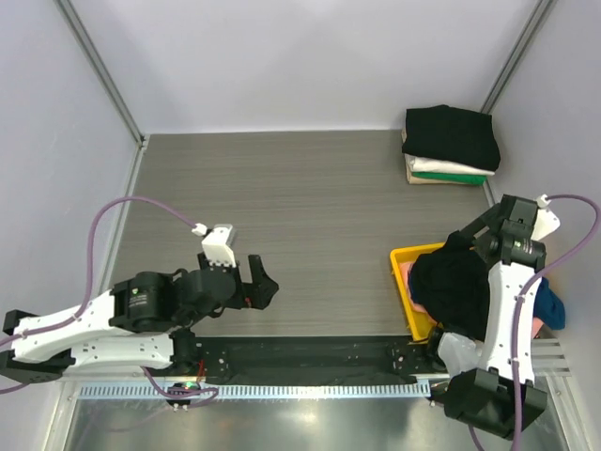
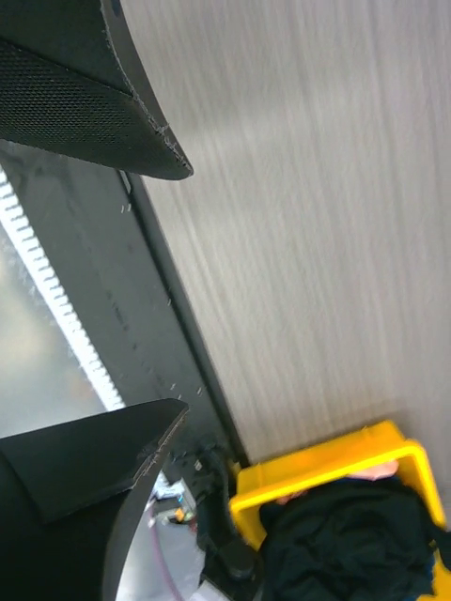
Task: Fold and stack the t-shirts
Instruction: Grab the tshirt from the pile
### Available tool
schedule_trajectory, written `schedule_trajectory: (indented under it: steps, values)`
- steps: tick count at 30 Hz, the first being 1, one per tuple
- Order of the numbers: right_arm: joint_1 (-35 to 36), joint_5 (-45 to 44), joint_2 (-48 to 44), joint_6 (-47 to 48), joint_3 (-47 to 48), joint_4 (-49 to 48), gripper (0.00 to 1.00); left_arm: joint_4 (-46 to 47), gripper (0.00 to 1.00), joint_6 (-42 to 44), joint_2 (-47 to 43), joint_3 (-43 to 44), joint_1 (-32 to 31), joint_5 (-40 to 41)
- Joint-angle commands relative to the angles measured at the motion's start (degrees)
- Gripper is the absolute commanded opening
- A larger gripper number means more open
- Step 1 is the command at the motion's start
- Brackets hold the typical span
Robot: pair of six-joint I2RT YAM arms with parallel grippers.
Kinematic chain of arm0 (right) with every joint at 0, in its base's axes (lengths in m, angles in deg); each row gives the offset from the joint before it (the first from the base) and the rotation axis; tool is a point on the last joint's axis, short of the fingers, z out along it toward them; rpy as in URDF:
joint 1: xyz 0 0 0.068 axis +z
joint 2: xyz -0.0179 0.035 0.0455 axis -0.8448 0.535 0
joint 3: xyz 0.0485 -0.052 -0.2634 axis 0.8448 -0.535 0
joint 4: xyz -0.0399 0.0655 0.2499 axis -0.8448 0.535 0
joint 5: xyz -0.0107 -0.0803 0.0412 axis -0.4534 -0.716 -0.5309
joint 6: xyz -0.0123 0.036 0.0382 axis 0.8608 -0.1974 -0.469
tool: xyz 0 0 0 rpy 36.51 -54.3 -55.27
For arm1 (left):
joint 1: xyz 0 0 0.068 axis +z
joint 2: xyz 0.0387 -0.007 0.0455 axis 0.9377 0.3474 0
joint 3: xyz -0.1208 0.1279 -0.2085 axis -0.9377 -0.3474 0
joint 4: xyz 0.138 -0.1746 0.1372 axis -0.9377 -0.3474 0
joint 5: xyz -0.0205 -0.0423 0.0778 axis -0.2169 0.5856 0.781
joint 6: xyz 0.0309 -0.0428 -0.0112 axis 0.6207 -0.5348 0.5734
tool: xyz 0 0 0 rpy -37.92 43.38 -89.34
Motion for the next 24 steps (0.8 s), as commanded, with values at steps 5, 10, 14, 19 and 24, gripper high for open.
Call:
schedule_trajectory:
  steps: [5,10,14,19,24]
  values:
    - [-11.3,-4.6,4.7,-1.5,2.4,-3.7,1.00,-4.8,1.00,6.8,-8.0,-2.0,0.2,8.1]
    - [-17.3,-12.1,7.3,-5.2,-0.5,-5.5,1.00,-6.7,1.00,5.9,-14.7,-7.6,0.2,9.6]
    - [-25.1,-11.1,7.2,-7.1,-4.4,-10.6,1.00,-4.5,1.00,7.7,-17.7,-8.7,0.2,8.7]
    - [-27.9,-11.5,8.7,-13.7,-8.0,-13.6,0.99,-4.6,1.00,7.4,-18.0,-9.2,0.1,9.4]
    - [-28.0,-13.6,10.0,-17.4,-11.8,-20.6,0.97,-6.3,1.00,6.4,-13.4,-8.4,-0.4,9.9]
